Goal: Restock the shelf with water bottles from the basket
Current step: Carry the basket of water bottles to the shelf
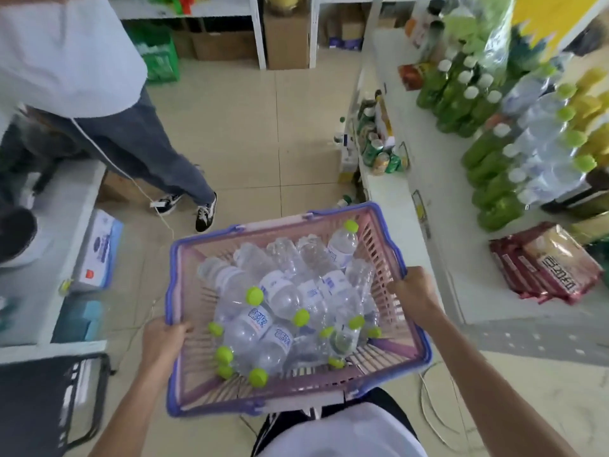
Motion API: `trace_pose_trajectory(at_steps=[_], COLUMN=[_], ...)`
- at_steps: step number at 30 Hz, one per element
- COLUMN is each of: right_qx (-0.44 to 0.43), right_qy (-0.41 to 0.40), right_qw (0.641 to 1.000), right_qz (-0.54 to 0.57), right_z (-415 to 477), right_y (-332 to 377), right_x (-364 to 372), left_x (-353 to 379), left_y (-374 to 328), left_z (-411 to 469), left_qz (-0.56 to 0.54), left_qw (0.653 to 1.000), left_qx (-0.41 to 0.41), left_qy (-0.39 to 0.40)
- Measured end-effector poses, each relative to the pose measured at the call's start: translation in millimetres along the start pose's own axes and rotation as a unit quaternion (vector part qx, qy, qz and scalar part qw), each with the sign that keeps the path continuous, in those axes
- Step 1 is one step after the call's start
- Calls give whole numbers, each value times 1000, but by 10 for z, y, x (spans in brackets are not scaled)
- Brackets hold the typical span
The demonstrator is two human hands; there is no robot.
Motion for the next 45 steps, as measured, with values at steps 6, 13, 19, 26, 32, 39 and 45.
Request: trace_pose_trajectory(at_steps=[6,13,19,26,32,39,45], right_qx=[68,137,203,315,428,495,532], right_qy=[-47,-73,-100,-164,-231,-261,-325], right_qw=[996,987,971,926,854,783,726], right_qz=[27,50,73,128,185,270,290], right_z=[910,1805,2064,1990,1892,2043,2031], right_y=[109,209,204,-78,-630,-1711,-2585], right_x=[-111,-185,-35,722,1902,3408,4426], left_x=[553,1182,1590,2515,3702,5296,6535], left_y=[-1434,-2864,-3827,-4439,-4632,-4023,-3333], left_z=[657,1246,1508,2158,2744,3721,4148], left_qz=[86,191,252,370,432,573,631], left_qw=[995,979,962,916,864,772,697], left_qx=[48,67,98,112,189,248,313], left_qy=[7,15,34,110,177,119,133])
Point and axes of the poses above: each hand's wrist, its own z-axis towards the middle knuckle, its own x-axis out of the palm, y = z × x, the point moved 8 cm from there along z, towards the middle knuckle, and after that the axes turned 14 degrees about -x, right-handed, at the moved point
